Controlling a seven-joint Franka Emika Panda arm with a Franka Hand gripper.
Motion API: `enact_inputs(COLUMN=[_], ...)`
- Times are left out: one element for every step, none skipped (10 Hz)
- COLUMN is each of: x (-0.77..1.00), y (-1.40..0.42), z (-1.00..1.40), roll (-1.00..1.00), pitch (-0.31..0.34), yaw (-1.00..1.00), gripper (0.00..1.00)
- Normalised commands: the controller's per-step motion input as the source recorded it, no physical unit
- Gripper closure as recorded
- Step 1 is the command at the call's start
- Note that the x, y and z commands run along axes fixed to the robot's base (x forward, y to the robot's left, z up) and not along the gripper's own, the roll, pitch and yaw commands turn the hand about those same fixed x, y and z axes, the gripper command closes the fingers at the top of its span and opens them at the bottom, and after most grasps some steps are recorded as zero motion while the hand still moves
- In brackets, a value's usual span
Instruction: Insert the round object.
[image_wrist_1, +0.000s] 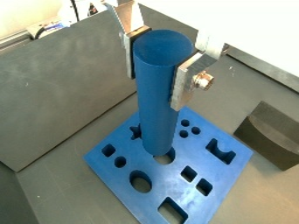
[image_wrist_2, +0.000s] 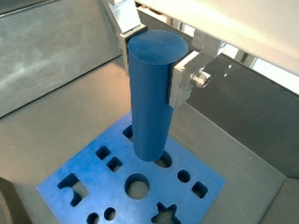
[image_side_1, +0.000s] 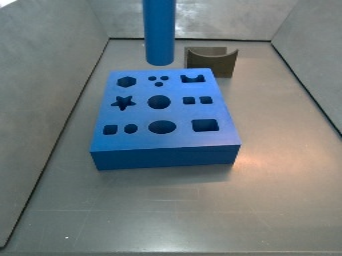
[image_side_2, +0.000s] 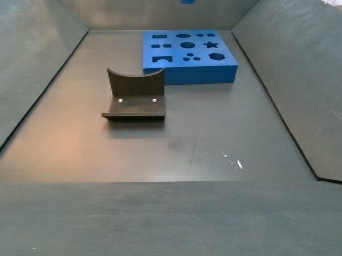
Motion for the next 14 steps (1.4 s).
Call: enact_inputs(x=[-0.12,-0.12,-0.12,-0.06,-0.09,0.03,0.02,0.00,0.01,0.04,0.06,0.13,0.18,0.35], y=[0.00,0.00,0.00,0.00,0.20,0.25,0.00,0.00,0.19,0.21,0.17,0.00,0.07,0.05], z=[-1.00,-1.00,-1.00,-1.00,-1.00,-0.68,-0.09,0.00,-0.10,-0.31,-0.32,-0.11,-0.16,-0.23], roll=[0.01,0.01,0.01,0.00,-0.10,-0.13,0.04,0.01,0.00,0.16,0.16,0.00,0.01,0.00], pitch=[-0.001,0.000,0.000,-0.010,-0.019,0.069,0.067,0.000,0.000,0.000,0.003,0.026,0.026,0.029], yaw=[0.00,0.00,0.00,0.00,-0.03,-0.07,0.00,0.00,0.00,0.00,-0.05,-0.07,-0.06,0.00], gripper=[1.00,1.00,1.00,1.00,1.00,1.00,1.00,1.00,1.00,1.00,1.00,1.00,1.00,1.00])
